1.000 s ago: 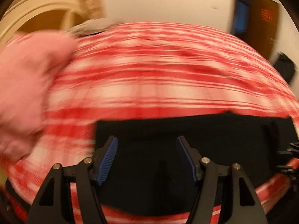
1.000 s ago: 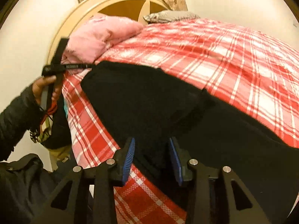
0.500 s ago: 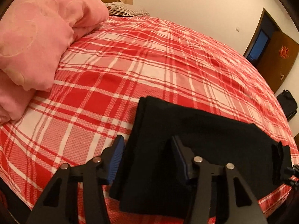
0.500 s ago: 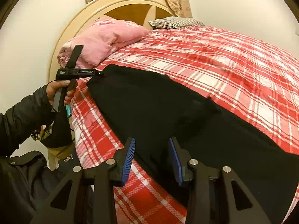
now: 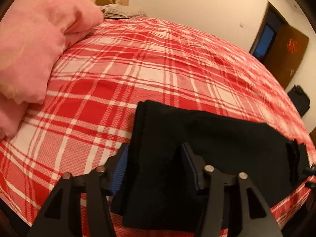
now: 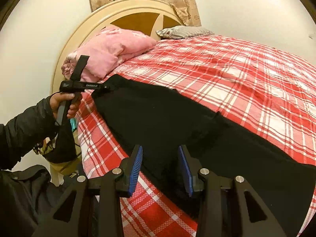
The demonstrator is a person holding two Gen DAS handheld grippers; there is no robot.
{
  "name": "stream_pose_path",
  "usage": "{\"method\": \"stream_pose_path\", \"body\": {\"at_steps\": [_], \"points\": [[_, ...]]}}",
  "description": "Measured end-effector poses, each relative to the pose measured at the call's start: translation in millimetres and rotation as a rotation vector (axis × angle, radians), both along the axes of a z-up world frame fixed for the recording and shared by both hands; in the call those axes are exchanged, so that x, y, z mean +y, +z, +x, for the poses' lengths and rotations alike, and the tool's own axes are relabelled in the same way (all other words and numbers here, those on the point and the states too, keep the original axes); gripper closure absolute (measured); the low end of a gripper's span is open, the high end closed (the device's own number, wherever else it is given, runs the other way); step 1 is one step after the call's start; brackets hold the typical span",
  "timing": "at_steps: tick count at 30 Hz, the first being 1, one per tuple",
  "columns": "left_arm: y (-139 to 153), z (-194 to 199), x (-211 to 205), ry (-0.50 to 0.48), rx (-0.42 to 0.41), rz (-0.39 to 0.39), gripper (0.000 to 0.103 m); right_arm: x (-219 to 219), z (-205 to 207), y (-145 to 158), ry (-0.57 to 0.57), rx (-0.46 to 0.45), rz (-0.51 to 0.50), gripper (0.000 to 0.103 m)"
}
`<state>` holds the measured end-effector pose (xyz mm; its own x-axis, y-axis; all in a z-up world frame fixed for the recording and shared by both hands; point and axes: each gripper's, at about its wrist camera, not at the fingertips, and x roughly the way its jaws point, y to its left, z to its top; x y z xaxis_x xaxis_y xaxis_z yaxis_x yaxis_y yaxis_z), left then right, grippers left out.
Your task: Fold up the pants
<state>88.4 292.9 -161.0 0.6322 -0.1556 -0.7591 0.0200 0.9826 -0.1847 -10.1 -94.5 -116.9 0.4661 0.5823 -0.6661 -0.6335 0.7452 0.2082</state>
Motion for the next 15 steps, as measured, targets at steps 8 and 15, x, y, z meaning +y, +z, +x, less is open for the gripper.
{"method": "stream_pose_path", "body": {"at_steps": [8, 15], "points": [[32.5, -17.8, -5.4, -0.036, -0.028, -0.068, 0.082, -32.3, 6.1, 12.7, -0.102, -0.029, 0.013, 0.063], [89.7, -36.1, -30.1, -0.095, -0.098, -0.221, 0.082, -68.2, 10.0, 28.5, -0.225, -0.053, 0.045, 0.063]]}}
